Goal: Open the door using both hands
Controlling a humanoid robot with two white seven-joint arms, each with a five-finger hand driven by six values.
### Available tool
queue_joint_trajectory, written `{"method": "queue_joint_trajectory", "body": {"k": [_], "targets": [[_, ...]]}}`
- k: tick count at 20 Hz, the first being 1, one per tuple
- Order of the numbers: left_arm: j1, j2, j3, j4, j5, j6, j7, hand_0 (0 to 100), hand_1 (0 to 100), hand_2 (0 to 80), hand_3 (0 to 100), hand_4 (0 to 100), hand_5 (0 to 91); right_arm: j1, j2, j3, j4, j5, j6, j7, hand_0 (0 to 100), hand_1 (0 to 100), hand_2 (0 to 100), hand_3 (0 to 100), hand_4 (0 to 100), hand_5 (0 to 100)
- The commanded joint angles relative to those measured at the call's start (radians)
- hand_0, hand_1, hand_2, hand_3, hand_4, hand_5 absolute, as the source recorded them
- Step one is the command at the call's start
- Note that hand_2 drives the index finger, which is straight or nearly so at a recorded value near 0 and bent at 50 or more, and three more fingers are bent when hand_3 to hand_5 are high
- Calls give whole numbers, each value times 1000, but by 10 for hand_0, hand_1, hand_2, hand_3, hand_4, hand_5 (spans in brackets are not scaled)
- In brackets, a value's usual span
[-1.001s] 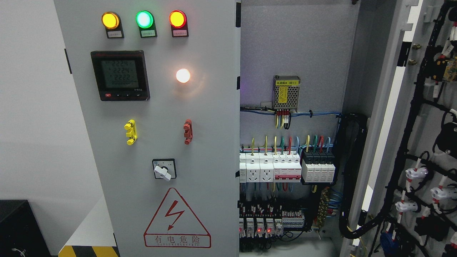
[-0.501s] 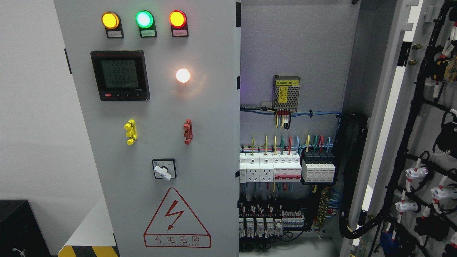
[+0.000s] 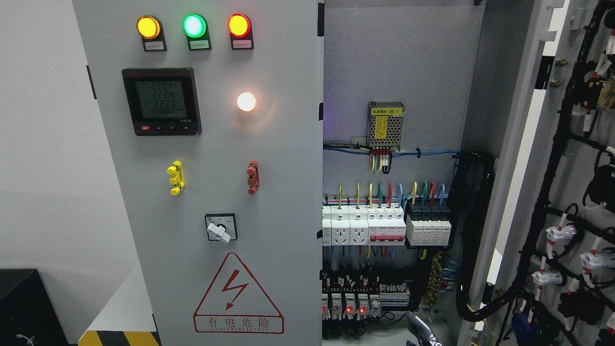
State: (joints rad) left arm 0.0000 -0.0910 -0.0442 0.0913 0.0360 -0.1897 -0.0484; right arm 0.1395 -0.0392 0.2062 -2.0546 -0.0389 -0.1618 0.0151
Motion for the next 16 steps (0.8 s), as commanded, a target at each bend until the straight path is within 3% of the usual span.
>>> {"method": "queue_joint_trajectory", "body": {"k": [1, 9, 12, 16], "targets": [[31, -9, -3, -4, -1, 0, -1, 120, 556, 0, 0, 0, 0, -116, -1, 19, 39, -1, 2, 0, 100, 131, 0, 0, 0, 0], [28, -9, -3, -4, -1, 0, -1, 120, 556, 0, 0, 0, 0, -309, 18, 27, 168, -1, 71, 2, 100, 130, 0, 0, 0, 0], [28, -9, 0, -4, -1, 0, -1, 120, 556, 0, 0, 0, 0, -366, 42, 25, 211, -1, 113, 2, 100, 130, 0, 0, 0, 0], [28, -9, -2, -5, -1, 0, -2, 120, 556, 0, 0, 0, 0, -454, 41, 15, 254, -45, 155, 2, 100, 129, 0, 0, 0, 0]]}}
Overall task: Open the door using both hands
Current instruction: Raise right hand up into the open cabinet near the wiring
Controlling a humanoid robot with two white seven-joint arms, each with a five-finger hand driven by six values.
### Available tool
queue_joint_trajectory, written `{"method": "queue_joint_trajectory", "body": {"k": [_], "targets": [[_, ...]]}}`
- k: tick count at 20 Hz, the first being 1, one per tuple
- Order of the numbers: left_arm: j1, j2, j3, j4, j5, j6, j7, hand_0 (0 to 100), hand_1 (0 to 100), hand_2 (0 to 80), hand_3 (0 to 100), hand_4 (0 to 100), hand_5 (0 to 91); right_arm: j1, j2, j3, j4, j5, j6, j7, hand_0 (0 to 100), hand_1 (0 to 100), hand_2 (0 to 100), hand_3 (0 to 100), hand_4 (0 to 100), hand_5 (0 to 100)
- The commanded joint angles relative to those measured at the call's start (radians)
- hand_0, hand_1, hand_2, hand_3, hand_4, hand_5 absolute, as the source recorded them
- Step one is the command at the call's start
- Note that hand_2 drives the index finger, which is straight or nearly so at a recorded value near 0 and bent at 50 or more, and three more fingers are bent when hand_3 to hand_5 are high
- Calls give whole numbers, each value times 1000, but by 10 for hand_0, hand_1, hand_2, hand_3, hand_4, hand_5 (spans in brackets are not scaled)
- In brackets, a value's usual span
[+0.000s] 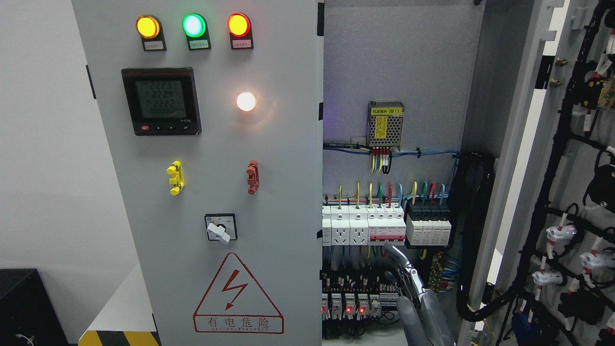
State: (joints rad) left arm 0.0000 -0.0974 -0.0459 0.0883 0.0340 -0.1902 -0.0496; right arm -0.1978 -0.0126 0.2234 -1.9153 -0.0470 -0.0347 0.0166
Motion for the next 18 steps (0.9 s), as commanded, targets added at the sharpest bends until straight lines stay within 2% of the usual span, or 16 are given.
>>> {"method": "queue_joint_trajectory", "body": {"k": [1, 3, 6, 10, 11, 13, 14, 18], "targets": [[28, -2, 0, -1, 0, 0, -1, 120, 556, 0, 0, 0, 0, -130, 10, -3, 122, -81, 47, 0, 100, 129, 0, 0, 0, 0], [28, -2, 0, -1, 1, 0, -1, 120, 556, 0, 0, 0, 0, -167, 3, -1, 151, -143, 75, 0, 100, 130, 0, 0, 0, 0], [28, -2, 0, -1, 1, 0, -1, 120, 556, 0, 0, 0, 0, -215, 3, -1, 180, -151, 79, 2, 100, 130, 0, 0, 0, 0], [28, -2, 0, -1, 1, 0, -1, 120, 556, 0, 0, 0, 0, -241, 0, 10, 199, -156, 88, 3, 100, 130, 0, 0, 0, 0], [28, -2, 0, -1, 1, 0, -1, 120, 556, 0, 0, 0, 0, -245, -1, 11, 208, -156, 102, 12, 100, 130, 0, 0, 0, 0], [28, -2, 0, -1, 1, 0, -1, 120, 556, 0, 0, 0, 0, -252, 0, 8, 232, -175, 116, 66, 100, 130, 0, 0, 0, 0], [28, -2, 0, -1, 1, 0, 0, 120, 556, 0, 0, 0, 0, -259, 0, 4, 252, -186, 116, 75, 100, 130, 0, 0, 0, 0], [28, -2, 0, -1, 1, 0, -1, 120, 556, 0, 0, 0, 0, -302, -3, -9, 283, -188, 118, 75, 100, 130, 0, 0, 0, 0]]}}
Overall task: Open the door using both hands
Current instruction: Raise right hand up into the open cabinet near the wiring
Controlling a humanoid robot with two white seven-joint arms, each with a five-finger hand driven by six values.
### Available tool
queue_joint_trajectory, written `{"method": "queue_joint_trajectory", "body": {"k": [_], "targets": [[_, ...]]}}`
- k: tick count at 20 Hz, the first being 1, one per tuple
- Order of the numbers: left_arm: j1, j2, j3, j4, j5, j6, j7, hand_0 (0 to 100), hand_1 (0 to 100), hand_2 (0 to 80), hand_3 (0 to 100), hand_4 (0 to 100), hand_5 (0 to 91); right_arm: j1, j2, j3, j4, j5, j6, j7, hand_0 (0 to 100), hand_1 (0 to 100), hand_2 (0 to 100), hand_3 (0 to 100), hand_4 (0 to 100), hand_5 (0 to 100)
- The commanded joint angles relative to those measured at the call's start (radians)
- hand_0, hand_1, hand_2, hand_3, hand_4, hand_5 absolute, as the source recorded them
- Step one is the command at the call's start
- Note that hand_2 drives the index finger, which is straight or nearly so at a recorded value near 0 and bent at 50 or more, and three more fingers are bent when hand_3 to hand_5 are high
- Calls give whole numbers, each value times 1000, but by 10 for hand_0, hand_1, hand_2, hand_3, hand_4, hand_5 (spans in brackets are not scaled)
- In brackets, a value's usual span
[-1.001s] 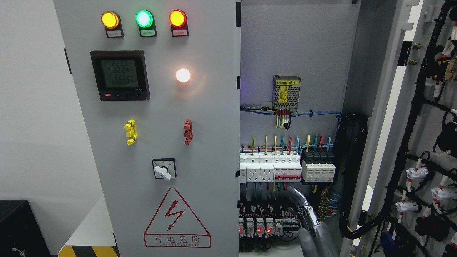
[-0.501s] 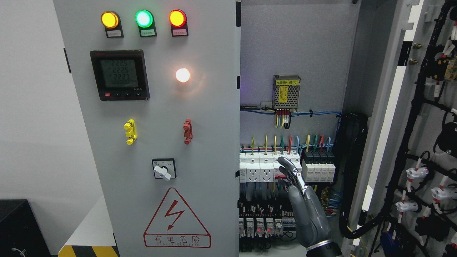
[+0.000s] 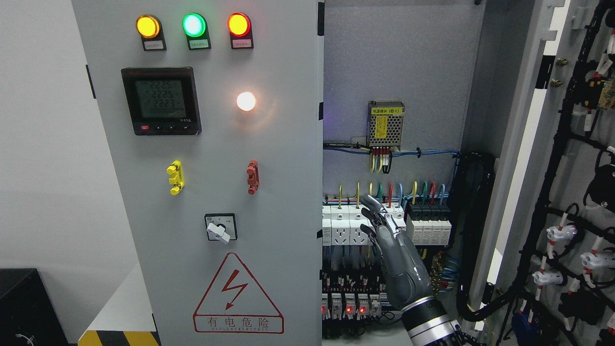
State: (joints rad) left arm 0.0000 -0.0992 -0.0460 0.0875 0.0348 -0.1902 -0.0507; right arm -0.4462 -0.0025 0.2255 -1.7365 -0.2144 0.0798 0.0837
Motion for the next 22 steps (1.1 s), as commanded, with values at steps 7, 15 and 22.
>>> {"method": "queue_joint_trajectory", "body": {"k": [7, 15, 22], "targets": [[28, -1, 0, 0, 1, 0, 0, 120, 556, 0, 0, 0, 0, -80, -40, -18, 140, -23, 5, 19, 100, 130, 0, 0, 0, 0], [28, -1, 0, 0, 1, 0, 0, 120, 556, 0, 0, 0, 0, -94, -47, -8, 147, -117, 8, 30, 100, 130, 0, 0, 0, 0], [28, -1, 0, 0, 1, 0, 0, 120, 556, 0, 0, 0, 0, -146, -39, 0, 153, -122, 44, 30, 100, 130, 0, 0, 0, 0]]}}
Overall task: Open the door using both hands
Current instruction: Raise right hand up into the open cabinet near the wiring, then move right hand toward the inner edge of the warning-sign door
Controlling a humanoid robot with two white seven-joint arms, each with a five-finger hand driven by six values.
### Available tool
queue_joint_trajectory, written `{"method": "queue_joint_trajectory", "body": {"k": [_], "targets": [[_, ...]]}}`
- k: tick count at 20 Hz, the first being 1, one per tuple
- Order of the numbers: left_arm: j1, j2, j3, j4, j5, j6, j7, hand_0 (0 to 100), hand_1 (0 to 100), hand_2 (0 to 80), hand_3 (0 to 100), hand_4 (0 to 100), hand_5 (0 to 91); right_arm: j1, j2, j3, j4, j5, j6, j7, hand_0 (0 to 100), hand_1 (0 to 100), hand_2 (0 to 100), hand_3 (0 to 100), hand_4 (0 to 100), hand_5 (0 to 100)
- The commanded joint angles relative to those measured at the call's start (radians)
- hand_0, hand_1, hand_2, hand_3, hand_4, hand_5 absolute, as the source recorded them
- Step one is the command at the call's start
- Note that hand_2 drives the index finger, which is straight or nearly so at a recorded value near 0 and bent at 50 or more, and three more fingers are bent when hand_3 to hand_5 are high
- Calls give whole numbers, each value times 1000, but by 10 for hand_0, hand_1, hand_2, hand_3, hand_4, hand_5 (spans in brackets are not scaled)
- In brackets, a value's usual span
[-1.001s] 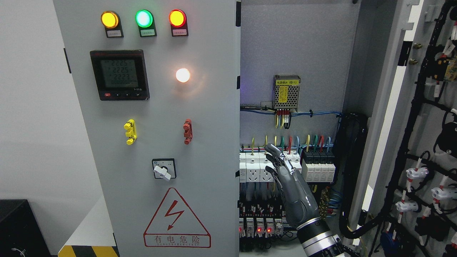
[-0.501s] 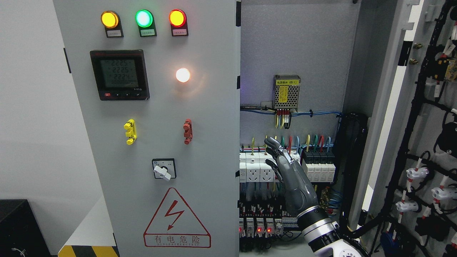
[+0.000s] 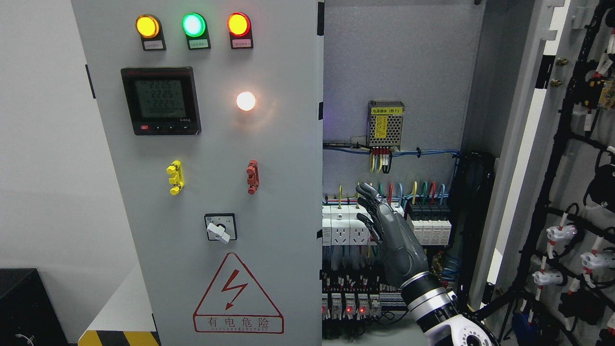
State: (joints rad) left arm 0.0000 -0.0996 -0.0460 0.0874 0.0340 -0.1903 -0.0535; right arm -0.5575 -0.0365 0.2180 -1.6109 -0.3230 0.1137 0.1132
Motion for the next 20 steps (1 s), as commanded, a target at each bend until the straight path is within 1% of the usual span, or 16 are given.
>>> {"method": "queue_joint_trajectory", "body": {"k": [1, 5, 7, 8, 14, 17, 20], "targets": [[28, 0, 0, 0, 1, 0, 3, 120, 556, 0, 0, 0, 0, -36, -5, 12, 29, -14, 11, 2, 100, 130, 0, 0, 0, 0], [28, 0, 0, 0, 1, 0, 3, 120, 556, 0, 0, 0, 0, -61, 1, 33, 37, -16, 15, 2, 100, 130, 0, 0, 0, 0], [28, 0, 0, 0, 1, 0, 3, 120, 556, 0, 0, 0, 0, -64, 3, 55, 36, -16, 37, 2, 100, 130, 0, 0, 0, 0], [28, 0, 0, 0, 1, 0, 3, 120, 556, 0, 0, 0, 0, -64, 4, 63, 36, -16, 37, 2, 100, 130, 0, 0, 0, 0], [28, 0, 0, 0, 1, 0, 3, 120, 556, 0, 0, 0, 0, -71, 12, 63, 51, -17, 37, 2, 99, 130, 0, 0, 0, 0], [28, 0, 0, 0, 0, 0, 3, 120, 556, 0, 0, 0, 0, -82, 21, 63, 52, -17, 38, 2, 99, 130, 0, 0, 0, 0], [28, 0, 0, 0, 1, 0, 3, 120, 556, 0, 0, 0, 0, -85, 21, 60, 62, -36, 38, 2, 99, 131, 0, 0, 0, 0]]}}
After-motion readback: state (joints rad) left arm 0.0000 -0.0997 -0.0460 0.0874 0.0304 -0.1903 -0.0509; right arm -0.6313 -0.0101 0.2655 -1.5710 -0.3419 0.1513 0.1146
